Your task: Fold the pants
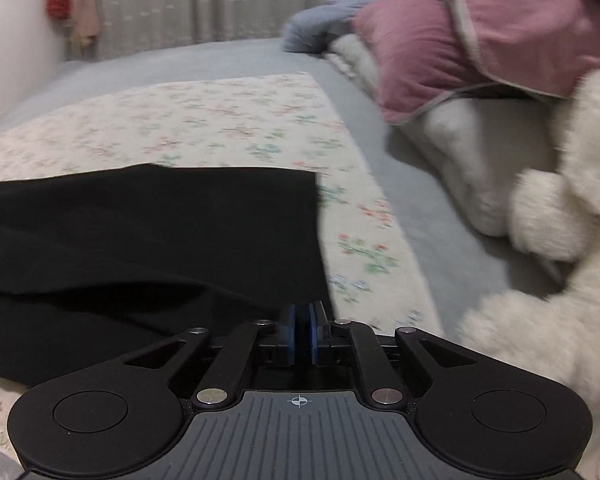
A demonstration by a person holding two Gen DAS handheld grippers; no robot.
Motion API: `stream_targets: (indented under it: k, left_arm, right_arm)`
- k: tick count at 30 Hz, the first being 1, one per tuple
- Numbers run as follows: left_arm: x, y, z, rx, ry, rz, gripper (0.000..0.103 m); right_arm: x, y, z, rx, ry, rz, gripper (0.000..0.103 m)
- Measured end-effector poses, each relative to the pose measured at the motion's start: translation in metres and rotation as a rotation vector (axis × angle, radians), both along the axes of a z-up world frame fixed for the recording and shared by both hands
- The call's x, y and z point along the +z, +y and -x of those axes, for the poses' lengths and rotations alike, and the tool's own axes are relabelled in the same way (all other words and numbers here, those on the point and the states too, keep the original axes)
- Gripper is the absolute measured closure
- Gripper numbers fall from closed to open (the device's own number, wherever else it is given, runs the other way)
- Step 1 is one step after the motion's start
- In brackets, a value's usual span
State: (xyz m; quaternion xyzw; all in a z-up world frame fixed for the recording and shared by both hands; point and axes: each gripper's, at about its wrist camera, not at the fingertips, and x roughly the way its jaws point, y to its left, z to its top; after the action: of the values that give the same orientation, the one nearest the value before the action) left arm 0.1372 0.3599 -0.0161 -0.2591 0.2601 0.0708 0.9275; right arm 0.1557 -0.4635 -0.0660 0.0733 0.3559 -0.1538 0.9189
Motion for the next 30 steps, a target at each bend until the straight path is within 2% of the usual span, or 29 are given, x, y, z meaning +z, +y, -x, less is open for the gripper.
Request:
stream_targets:
  k: [3, 7, 8, 10, 12, 13, 15, 18, 20, 21, 22, 23, 24, 25, 26, 27, 28, 30]
  left_arm:
    - [0.002, -0.007, 0.008, -0.006, -0.006, 0.063, 0.054]
    - [-0.004, -0.025, 0.002, -0.021, 0.077, 0.155, 0.034]
    - [-0.007, -0.029, 0.0, -0.01, 0.094, 0.197, 0.034]
    - [-0.008, -0.037, -0.001, -0.011, 0.087, 0.258, 0.029]
    - [-0.012, -0.047, -0.01, -0.016, 0.11, 0.286, 0.021]
    - [-0.016, -0.05, -0.017, -0.011, 0.131, 0.293, 0.019]
    - [-0.025, -0.055, -0.028, 0.006, 0.164, 0.316, 0.019]
    - [-0.037, -0.055, -0.039, 0.058, 0.171, 0.356, 0.019]
    - [-0.043, -0.055, -0.046, 0.091, 0.179, 0.384, 0.02]
    - [-0.042, -0.055, -0.047, 0.097, 0.175, 0.372, 0.022]
    - [-0.041, -0.058, -0.049, 0.105, 0.173, 0.341, 0.035]
    - [-0.04, -0.06, -0.052, 0.115, 0.177, 0.302, 0.047]
    - [-0.04, -0.06, -0.055, 0.127, 0.183, 0.286, 0.079]
    - [-0.042, -0.059, -0.057, 0.128, 0.182, 0.295, 0.085]
    - [-0.042, -0.058, -0.059, 0.13, 0.174, 0.291, 0.085]
    - [-0.039, -0.058, -0.057, 0.128, 0.166, 0.264, 0.086]
    - [-0.035, -0.059, -0.059, 0.125, 0.156, 0.237, 0.086]
    - [-0.025, -0.054, -0.063, 0.105, 0.104, 0.231, 0.086]
  right_arm:
    - [0.01, -0.001, 0.008, -0.055, -0.05, -0.05, 0.059]
    - [0.014, 0.017, 0.003, -0.022, -0.06, -0.065, 0.044]
    - [0.013, 0.022, 0.0, -0.013, -0.057, -0.104, 0.04]
    - [0.012, 0.019, -0.002, -0.053, -0.074, -0.293, 0.038]
    - [0.003, 0.009, 0.001, -0.132, -0.108, -0.53, 0.037]
    - [-0.002, 0.006, 0.002, -0.181, -0.114, -0.6, 0.038]
    - [-0.007, 0.004, 0.006, -0.248, -0.12, -0.63, 0.038]
    - [-0.013, -0.008, 0.013, -0.373, -0.148, -0.642, 0.037]
    - [-0.019, -0.019, 0.019, -0.458, -0.166, -0.698, 0.037]
    - [-0.023, -0.023, 0.022, -0.488, -0.174, -0.724, 0.039]
    - [-0.026, -0.025, 0.02, -0.506, -0.169, -0.73, 0.04]
    - [-0.027, -0.026, 0.017, -0.527, -0.165, -0.723, 0.05]
    - [-0.029, -0.027, 0.015, -0.546, -0.162, -0.716, 0.067]
    - [-0.032, -0.03, 0.014, -0.564, -0.167, -0.726, 0.076]
    - [-0.034, -0.034, 0.013, -0.572, -0.179, -0.744, 0.096]
    - [-0.034, -0.035, 0.012, -0.571, -0.188, -0.742, 0.101]
    - [-0.034, -0.035, 0.011, -0.568, -0.193, -0.724, 0.101]
    - [-0.027, -0.034, -0.001, -0.54, -0.195, -0.672, 0.102]
